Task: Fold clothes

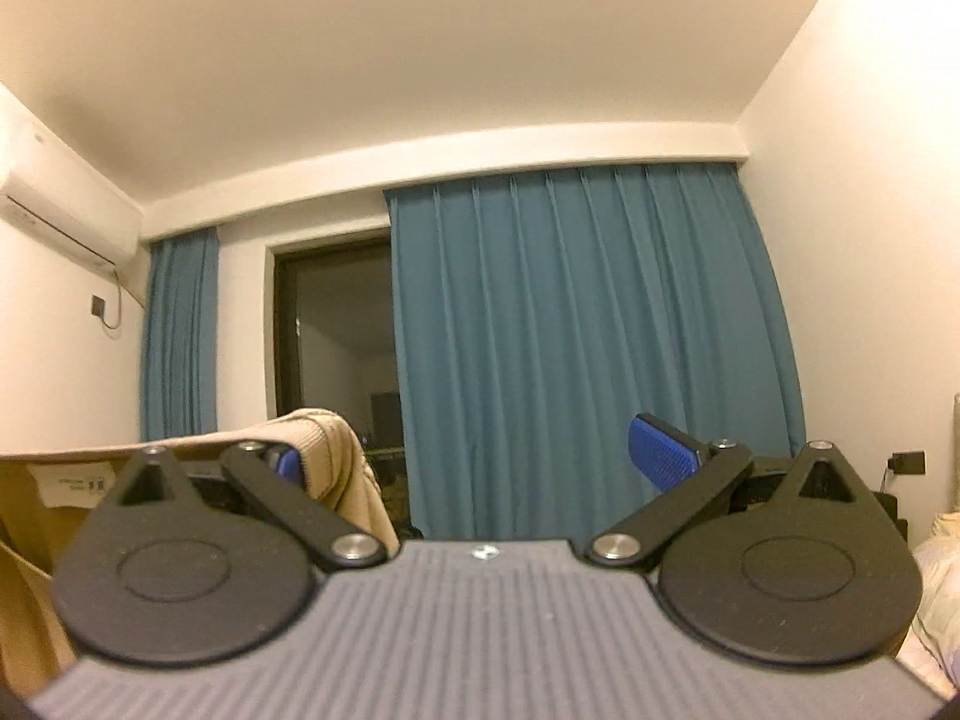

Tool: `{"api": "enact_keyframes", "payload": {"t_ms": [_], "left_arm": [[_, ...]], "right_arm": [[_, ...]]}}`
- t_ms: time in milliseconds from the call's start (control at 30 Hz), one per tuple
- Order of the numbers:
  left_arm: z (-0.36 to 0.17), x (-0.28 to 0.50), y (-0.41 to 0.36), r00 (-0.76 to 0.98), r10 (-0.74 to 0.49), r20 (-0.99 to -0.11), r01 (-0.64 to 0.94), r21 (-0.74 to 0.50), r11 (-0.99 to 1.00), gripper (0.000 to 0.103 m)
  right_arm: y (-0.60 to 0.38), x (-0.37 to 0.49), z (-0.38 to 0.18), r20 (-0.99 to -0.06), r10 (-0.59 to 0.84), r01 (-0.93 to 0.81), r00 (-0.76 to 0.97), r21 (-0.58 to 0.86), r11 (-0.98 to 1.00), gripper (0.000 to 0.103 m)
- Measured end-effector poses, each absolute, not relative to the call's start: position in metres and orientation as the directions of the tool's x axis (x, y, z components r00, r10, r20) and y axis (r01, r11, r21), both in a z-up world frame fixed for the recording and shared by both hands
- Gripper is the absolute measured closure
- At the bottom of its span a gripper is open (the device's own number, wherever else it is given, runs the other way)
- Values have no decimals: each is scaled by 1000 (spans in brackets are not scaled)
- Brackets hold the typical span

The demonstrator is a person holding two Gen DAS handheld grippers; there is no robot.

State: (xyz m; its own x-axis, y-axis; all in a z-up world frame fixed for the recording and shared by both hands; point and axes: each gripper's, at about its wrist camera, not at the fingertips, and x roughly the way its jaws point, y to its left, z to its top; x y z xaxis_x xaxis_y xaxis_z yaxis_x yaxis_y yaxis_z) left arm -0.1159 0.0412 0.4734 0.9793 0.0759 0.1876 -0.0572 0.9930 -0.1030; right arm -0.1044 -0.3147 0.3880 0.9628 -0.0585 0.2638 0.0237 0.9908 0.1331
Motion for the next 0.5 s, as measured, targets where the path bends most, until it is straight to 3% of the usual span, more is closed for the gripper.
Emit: {"api": "enact_keyframes", "payload": {"t_ms": [200,500], "left_arm": [[429,-84,60,998,23,55,-17,-117,993,0],[327,66,64,987,60,-149,-69,-56,996,0]], "right_arm": [[-313,-96,350,191,-44,28,981,88,996,0],[-295,20,263,-15,-85,86,996,49,995,0]]}}
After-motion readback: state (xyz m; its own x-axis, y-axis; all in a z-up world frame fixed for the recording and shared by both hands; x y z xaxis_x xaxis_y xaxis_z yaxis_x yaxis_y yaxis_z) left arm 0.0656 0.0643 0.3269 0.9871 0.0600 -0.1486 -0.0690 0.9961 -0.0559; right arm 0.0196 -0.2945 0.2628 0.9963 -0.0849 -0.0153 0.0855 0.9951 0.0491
